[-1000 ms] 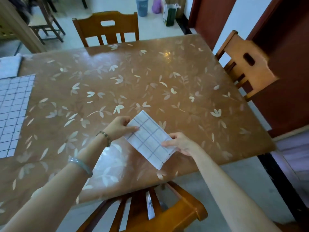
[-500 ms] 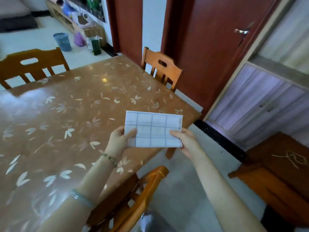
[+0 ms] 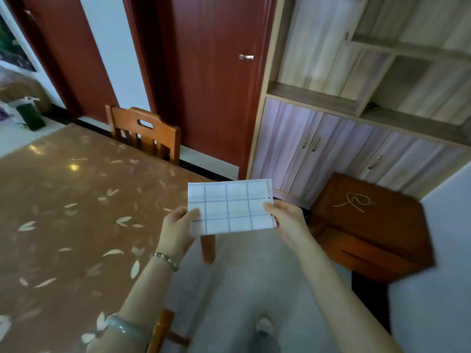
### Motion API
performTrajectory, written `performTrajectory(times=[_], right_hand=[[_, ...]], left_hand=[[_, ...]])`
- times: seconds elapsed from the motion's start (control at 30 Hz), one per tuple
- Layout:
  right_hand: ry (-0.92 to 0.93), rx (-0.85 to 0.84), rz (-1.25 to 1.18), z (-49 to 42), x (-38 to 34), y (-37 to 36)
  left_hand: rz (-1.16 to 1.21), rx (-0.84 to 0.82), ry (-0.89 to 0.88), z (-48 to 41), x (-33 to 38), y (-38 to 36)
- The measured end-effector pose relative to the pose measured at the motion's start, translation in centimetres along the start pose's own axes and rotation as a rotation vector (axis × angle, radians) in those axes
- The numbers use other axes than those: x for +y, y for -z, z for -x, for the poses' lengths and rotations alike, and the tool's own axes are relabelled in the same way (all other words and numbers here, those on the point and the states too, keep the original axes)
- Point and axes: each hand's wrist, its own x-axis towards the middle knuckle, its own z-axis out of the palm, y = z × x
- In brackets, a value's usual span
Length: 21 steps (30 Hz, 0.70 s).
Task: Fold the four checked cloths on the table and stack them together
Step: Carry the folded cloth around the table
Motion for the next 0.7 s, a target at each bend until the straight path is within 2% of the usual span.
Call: performTrajectory(times=[0.2, 0.4, 0.7], right_hand=[[0.013, 0.025, 0.081, -8.2, -2.9, 6.7], [0.033, -0.007, 0.181, -16.6, -6.0, 11.3], [0.127, -0.154, 0.306, -27.9, -9.2, 11.3]], left_hand=[[-0.01, 0.011, 0.03, -5.6, 0.6, -9.6], [-0.042, 0.131, 0.007, -10.0, 2.9, -18.9], [-0.008, 0.209, -0.039, -18.2, 4.6, -22.6]])
